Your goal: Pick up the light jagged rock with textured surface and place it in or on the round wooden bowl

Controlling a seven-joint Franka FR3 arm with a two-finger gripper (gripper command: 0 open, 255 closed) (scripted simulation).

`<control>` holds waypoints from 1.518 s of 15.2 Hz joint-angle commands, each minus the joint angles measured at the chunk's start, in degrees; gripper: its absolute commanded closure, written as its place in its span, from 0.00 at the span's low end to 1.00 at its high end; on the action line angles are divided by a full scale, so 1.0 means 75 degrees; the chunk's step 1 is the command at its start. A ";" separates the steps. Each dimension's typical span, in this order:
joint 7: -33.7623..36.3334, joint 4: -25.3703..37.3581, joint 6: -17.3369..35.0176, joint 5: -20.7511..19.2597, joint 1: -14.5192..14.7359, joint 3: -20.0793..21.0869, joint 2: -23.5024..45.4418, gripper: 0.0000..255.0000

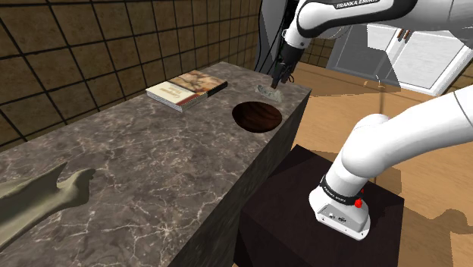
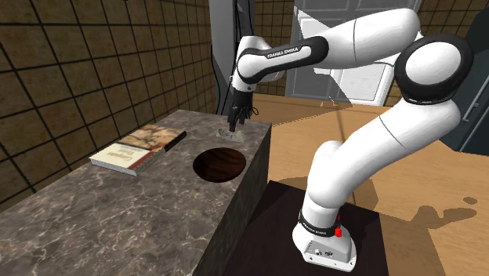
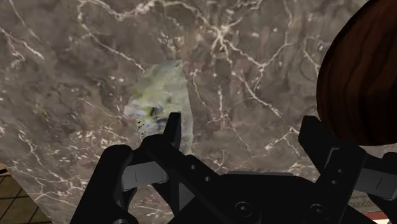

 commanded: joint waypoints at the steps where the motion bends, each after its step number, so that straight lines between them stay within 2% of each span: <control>1: -0.0391 0.0016 0.0596 0.0062 0.0059 -0.0342 0.0376 0.00; 4: -0.1063 0.0144 0.1438 0.0313 0.0239 -0.0909 0.1063 0.00; 7: -0.1862 0.0398 0.2194 0.0797 0.0547 -0.1533 0.1836 0.00; 15: -0.2199 0.0137 0.3069 0.1228 0.0835 -0.1757 0.2485 0.00; 23: -0.2199 0.0137 0.3067 0.1228 0.0833 -0.1755 0.2484 0.00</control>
